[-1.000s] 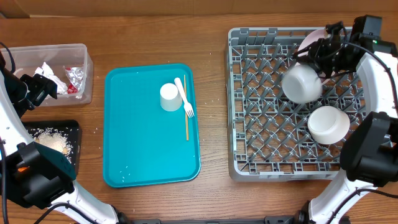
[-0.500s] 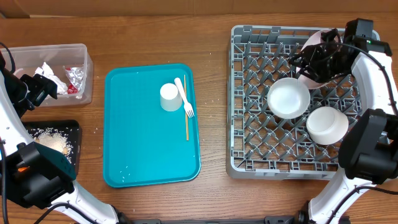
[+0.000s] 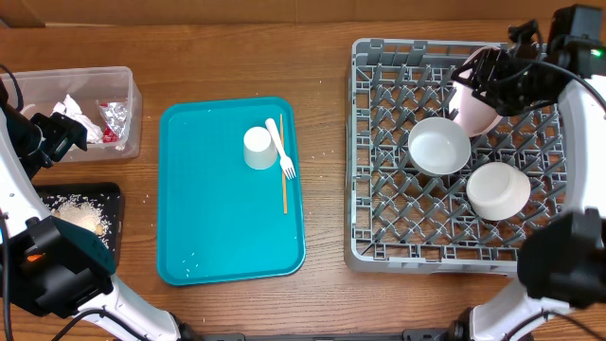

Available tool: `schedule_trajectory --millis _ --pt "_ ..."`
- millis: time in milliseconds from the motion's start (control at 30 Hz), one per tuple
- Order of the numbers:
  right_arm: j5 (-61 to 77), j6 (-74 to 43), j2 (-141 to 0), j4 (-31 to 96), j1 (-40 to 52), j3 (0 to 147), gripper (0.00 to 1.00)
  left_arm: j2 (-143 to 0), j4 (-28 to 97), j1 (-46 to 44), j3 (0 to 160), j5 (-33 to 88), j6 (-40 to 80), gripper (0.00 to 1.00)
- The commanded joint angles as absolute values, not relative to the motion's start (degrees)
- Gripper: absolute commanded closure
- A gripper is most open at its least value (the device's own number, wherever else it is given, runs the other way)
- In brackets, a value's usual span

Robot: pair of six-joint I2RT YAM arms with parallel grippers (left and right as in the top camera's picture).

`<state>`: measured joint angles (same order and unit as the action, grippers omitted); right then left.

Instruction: Sort waste into correct bins and load items into the dishwasher rack

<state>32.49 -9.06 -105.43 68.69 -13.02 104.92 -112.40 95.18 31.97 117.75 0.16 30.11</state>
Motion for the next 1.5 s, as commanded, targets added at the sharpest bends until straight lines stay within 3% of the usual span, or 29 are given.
schedule_trajectory --millis 0,100,167,333,533,700,933,1233,1333,1467 --pt "29.1 -8.6 -99.2 71.7 -11.7 106.9 0.27 -111.0 95.3 31.9 118.8 -0.6 31.3 0.00" --pt "26.1 -8.6 -96.6 77.2 -10.5 106.9 0.17 -111.0 95.3 31.9 118.8 -0.6 31.3 0.00" --pt "23.7 -8.6 -95.4 81.9 -9.6 106.9 0.00 -111.0 95.3 31.9 118.8 -0.6 31.3 0.00" --pt "16.4 -11.4 -95.2 91.6 -7.9 105.6 0.00 -111.0 95.3 31.9 118.8 -0.6 31.3 0.00" --pt "12.0 -13.7 -95.2 91.6 -3.7 99.0 0.00 -111.0 95.3 31.9 118.8 -0.6 31.3 0.01" --pt "7.9 -13.5 -95.2 86.2 2.6 93.3 0.00 -111.0 95.3 31.9 118.8 -0.6 31.3 0.00" --pt "-8.3 -13.5 -95.4 75.3 14.3 87.0 0.00 -111.0 95.3 31.9 118.8 -0.6 31.3 0.00" --pt "-12.9 -11.6 -96.4 64.3 15.7 80.0 0.00 -111.0 95.3 31.9 118.8 -0.6 31.3 0.00" --pt "-12.3 -11.6 -97.8 64.1 15.7 79.8 0.08 -111.0 95.3 31.9 118.8 -0.6 31.3 0.00" --pt "-12.4 -11.7 -98.3 64.1 15.7 79.8 0.40 -111.0 95.3 31.9 118.8 -0.6 31.3 0.00"
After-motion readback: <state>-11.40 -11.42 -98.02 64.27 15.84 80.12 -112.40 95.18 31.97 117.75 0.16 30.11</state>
